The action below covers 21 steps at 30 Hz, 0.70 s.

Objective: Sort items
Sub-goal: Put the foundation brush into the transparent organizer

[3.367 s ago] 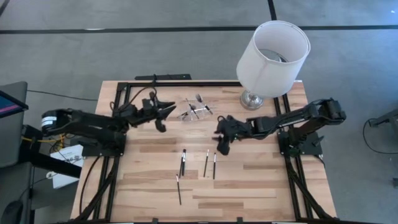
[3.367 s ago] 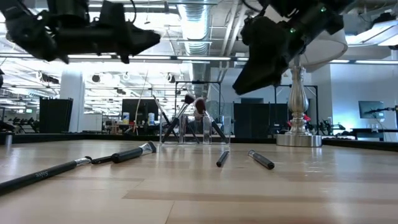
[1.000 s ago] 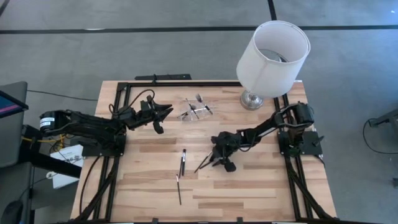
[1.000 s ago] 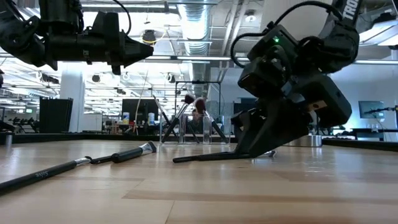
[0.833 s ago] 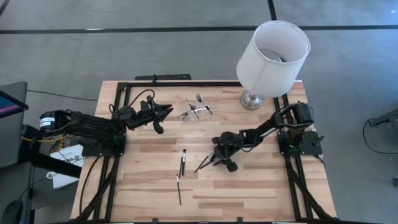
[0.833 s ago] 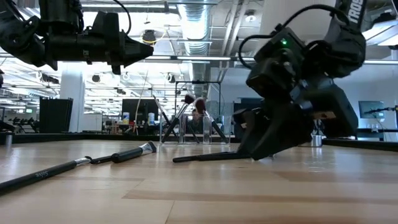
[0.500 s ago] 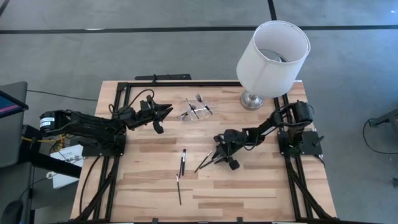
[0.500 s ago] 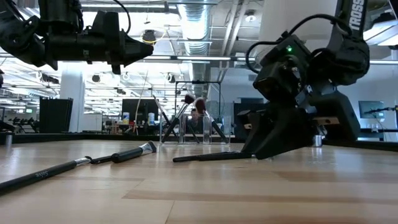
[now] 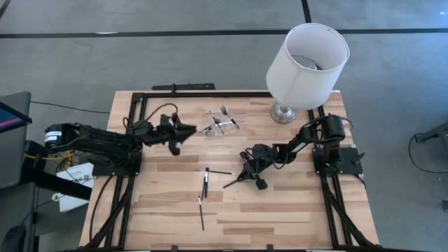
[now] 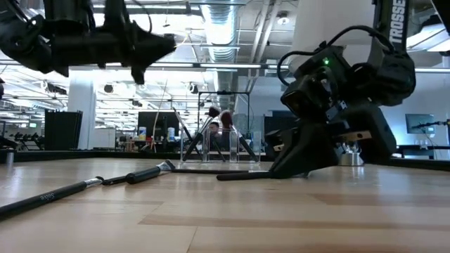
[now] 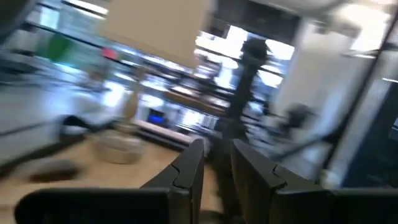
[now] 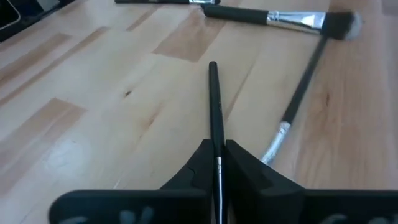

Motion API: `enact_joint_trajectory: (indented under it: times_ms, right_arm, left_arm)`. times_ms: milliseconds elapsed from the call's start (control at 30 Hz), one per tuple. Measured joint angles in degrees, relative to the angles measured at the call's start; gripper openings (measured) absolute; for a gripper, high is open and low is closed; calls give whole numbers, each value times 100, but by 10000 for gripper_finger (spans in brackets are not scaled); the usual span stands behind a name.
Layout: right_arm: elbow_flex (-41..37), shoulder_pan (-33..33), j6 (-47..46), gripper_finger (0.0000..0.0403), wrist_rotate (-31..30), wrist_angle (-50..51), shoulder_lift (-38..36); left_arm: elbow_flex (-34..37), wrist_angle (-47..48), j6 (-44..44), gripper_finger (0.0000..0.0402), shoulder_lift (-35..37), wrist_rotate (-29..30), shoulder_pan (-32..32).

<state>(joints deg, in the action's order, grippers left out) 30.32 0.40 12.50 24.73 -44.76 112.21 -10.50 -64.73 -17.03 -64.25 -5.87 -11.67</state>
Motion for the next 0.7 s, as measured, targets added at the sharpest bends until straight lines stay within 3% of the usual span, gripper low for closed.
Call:
enact_joint_trajectory:
  times_ms: [167, 367, 533, 700]
  right_arm:
    - [-19, 155, -153, 16, -627, 497, -594]
    - [812, 456, -174, 9, -1591, 3114, -1406]
    - [1367, 476, -168, 12, -1652, 4003, -1555]
    - [1739, 407, -147, 15, -1659, 4208, -1402]
  left_arm:
    - [-661, 1203, 503, 79, -11, -58, 836]
    - [-1564, 3501, 777, 79, -508, 372, 1247]
    - [-1852, 3646, 754, 88, -1395, 376, 1245]
    - [-2234, 3657, 806, 132, -2480, 346, 1245]
